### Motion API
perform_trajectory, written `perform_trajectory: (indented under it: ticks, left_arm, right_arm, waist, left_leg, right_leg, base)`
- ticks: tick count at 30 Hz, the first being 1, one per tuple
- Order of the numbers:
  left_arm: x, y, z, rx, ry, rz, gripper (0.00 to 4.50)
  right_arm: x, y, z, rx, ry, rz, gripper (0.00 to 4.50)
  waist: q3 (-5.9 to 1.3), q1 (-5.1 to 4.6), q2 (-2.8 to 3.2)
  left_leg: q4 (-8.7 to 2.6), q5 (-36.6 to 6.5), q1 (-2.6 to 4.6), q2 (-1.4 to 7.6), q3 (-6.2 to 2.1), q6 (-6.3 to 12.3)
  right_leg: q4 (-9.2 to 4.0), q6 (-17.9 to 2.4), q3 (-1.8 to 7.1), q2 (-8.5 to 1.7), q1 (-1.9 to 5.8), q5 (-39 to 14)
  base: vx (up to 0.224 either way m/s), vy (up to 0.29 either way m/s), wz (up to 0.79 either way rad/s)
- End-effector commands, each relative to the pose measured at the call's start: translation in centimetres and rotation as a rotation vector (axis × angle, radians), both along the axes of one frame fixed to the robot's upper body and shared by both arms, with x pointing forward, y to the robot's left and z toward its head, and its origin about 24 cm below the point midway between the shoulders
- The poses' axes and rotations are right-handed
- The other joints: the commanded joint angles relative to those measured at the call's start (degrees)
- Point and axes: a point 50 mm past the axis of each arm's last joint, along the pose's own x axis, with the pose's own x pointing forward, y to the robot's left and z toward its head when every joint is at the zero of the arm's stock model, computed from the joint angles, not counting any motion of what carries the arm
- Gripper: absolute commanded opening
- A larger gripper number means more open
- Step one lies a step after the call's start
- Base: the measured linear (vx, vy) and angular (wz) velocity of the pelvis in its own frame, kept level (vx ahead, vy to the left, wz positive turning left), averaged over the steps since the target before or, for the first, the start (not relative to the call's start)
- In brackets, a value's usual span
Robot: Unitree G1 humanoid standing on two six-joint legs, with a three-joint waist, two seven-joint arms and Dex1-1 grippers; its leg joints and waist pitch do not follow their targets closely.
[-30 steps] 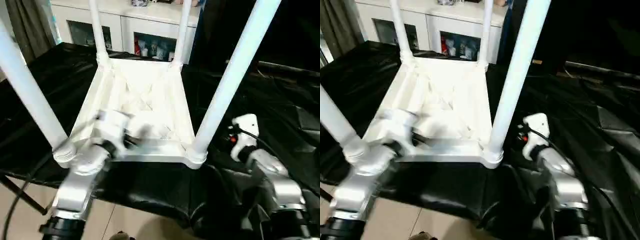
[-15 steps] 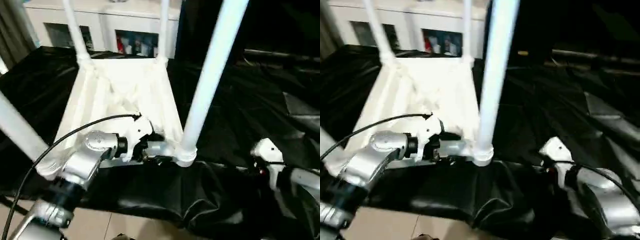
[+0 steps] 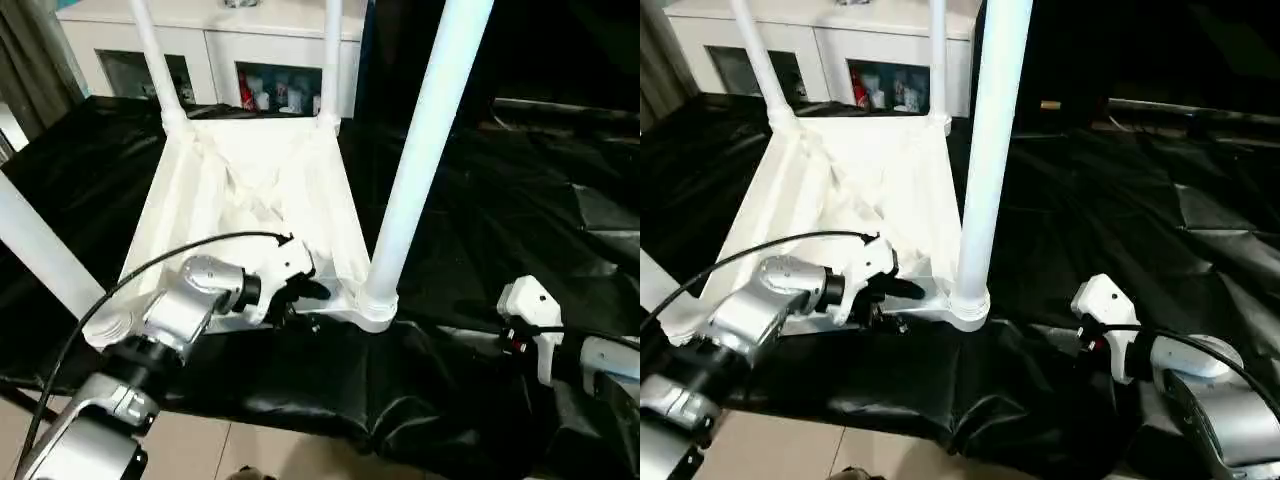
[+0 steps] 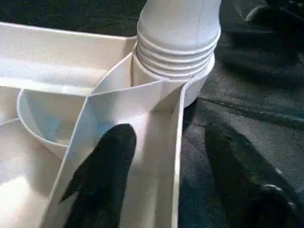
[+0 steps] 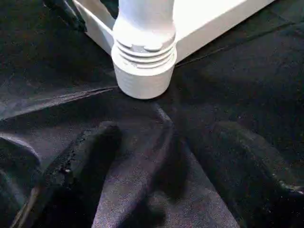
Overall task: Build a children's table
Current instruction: Rotate leg to tighten
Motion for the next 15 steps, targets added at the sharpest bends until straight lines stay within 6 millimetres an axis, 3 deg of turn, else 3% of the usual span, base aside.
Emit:
perform_trajectory:
  ticks: [1,4,10,15]
  left_arm:
    - [0.24,-0.29,0.08,0.020,-0.018,-0.014,2.42]
    - [0.27,-0.29,-0.10,0.031,-0.018,-0.029,2.11]
    - [0.51,0.07,-0.45,0.063,-0.024,-0.041,1.67]
    - [0.58,0.40,-0.51,0.077,-0.023,-0.054,1.28]
  right_arm:
    - [0.11,0.38,0.63,0.008,-0.013,0.011,3.64]
    - [0.10,0.46,0.78,0.003,-0.021,0.012,3.64]
    - [0.20,0.31,0.87,-0.002,-0.024,0.008,3.64]
    - [0.30,0.25,1.00,-0.003,-0.024,0.007,3.64]
  waist:
    - [-3.48,0.15,-0.23]
    - [-3.54,0.17,-0.25]
    - [-3.36,0.14,-0.24]
    - [-3.45,0.12,-0.32]
  left_leg:
    - [-4.31,-12.4,1.41,4.55,-2.38,2.13]
    - [-4.16,-11.0,1.33,4.51,-2.34,3.26]
    - [-4.31,-13.3,1.50,4.55,-2.36,2.32]
    - [-4.27,-12.4,1.42,4.58,-2.36,2.51]
  right_leg:
    - [-4.22,-15.1,2.93,-4.99,1.92,-5.9]
    - [-4.09,-15.6,2.86,-4.99,1.94,-3.8]
    - [-4.49,-15.0,2.89,-5.05,1.85,-8.1]
    - [-4.29,-15.3,2.91,-5.11,1.91,-6.5]
  base:
    - [0.000,0.000,0.00]
    - [0.000,0.000,0.00]
    - [0.000,0.000,0.00]
    - [0.000,0.000,0.00]
